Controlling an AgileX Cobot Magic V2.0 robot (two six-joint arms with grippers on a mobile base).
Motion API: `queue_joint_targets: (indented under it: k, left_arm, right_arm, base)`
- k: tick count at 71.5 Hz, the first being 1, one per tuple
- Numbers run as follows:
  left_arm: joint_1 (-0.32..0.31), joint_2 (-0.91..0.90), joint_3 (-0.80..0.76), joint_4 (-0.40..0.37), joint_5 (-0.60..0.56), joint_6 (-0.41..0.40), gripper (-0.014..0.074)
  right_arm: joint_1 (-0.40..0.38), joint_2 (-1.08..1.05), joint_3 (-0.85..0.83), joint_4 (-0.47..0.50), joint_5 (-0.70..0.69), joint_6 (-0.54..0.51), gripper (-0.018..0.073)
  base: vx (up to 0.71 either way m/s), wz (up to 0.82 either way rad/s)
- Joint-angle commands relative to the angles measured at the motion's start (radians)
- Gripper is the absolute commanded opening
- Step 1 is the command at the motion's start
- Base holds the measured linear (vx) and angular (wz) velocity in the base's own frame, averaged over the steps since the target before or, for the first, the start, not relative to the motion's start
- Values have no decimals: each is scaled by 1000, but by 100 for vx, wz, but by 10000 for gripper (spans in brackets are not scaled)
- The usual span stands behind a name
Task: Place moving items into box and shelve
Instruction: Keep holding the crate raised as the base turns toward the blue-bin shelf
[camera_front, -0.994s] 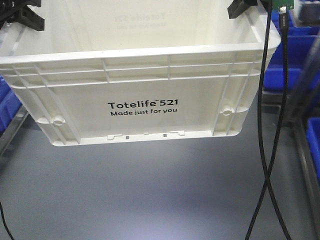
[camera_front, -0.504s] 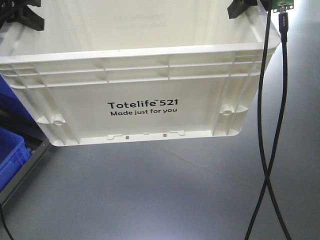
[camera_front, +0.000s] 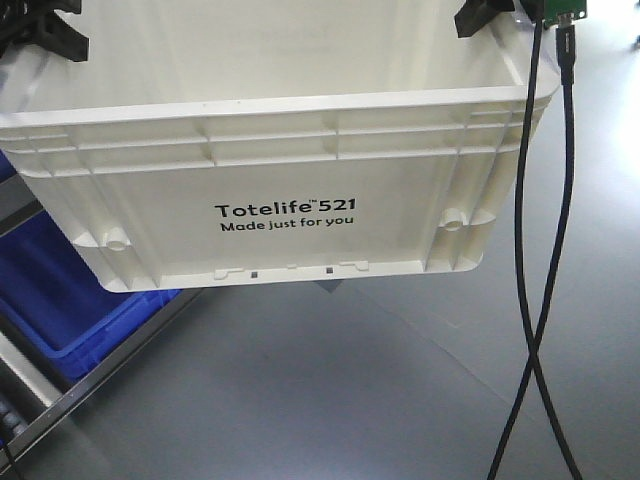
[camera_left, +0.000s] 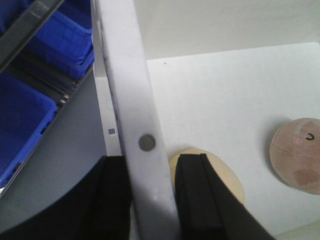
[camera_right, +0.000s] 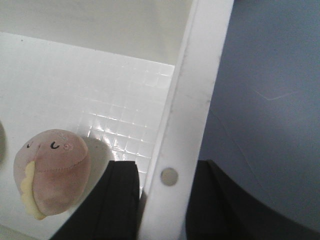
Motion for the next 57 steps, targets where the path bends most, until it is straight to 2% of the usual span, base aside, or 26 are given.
queue_joint_targets:
  k: [1, 24, 57]
  left_arm:
    - [-25, -51, -48, -209, -123, 9, -17]
    - [-25, -51, -48, -209, -123, 9, -17]
    - [-25, -51, -48, -209, -123, 9, -17]
  right_arm:
    - [25, -66, -44, 164, -76, -37, -11]
    - [25, -66, -44, 164, -78, -37, -11]
    - [25, -66, -44, 164, -76, -37, -11]
  base:
    - [9, 58]
    - [2, 49]
    - [-7, 35]
